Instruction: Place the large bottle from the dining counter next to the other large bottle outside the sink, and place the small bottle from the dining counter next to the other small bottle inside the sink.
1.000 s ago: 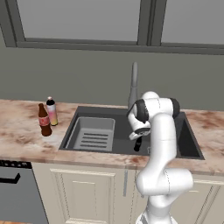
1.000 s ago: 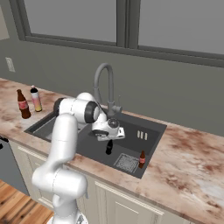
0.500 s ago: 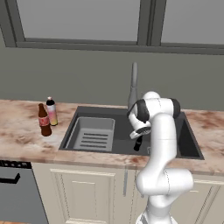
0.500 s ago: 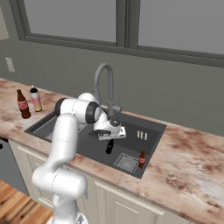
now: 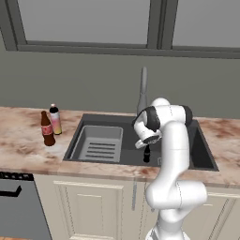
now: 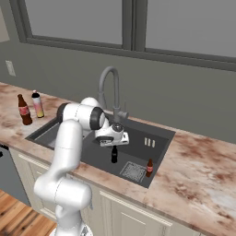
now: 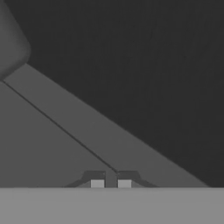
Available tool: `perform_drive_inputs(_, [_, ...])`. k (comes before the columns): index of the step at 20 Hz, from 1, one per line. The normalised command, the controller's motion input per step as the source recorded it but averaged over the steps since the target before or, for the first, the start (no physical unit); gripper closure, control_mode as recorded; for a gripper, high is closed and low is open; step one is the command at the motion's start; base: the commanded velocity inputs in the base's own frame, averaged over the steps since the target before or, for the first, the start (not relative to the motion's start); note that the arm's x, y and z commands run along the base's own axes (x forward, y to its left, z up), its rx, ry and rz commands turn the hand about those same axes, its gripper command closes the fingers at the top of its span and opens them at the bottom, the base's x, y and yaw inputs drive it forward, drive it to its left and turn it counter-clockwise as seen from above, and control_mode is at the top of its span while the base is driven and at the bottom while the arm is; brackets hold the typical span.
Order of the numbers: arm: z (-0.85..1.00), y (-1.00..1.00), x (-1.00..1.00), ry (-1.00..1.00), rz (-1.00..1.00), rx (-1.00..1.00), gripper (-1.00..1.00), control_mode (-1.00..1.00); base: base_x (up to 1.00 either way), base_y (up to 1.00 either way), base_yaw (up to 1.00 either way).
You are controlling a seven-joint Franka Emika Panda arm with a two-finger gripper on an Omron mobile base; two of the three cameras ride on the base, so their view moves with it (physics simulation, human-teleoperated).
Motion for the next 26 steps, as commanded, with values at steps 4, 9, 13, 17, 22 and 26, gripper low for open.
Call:
perform_drive_inputs(4, [-0.35,-0.02,-0.02,0.00,0.00,0.03,1.00,-1.00,0.00,0.00,0.00])
perform_drive_inputs(9, [-0.20,-0.11,-0.05,-0.01,0.00,0.02,1.00,-1.00,0.00,0.00,0.00])
perform_drive_inputs(13, [-0.09,0.30,-0.36,-0.01,0.00,0.03,1.00,-1.00,0.00,0.00,0.00])
perform_drive_inputs(17, [-0.21,0.43,-0.49,0.00,0.00,0.04,1.00,-1.00,0.00,0.00,0.00])
perform_drive_inputs(22, [-0.07,0.06,-0.11,-0.02,0.00,0.04,1.00,-1.00,0.00,0.00,0.00])
perform_drive_inputs(26, [0.01,-0.09,0.08,-0.04,0.00,0.02,1.00,-1.00,0.00,0.00,0.00])
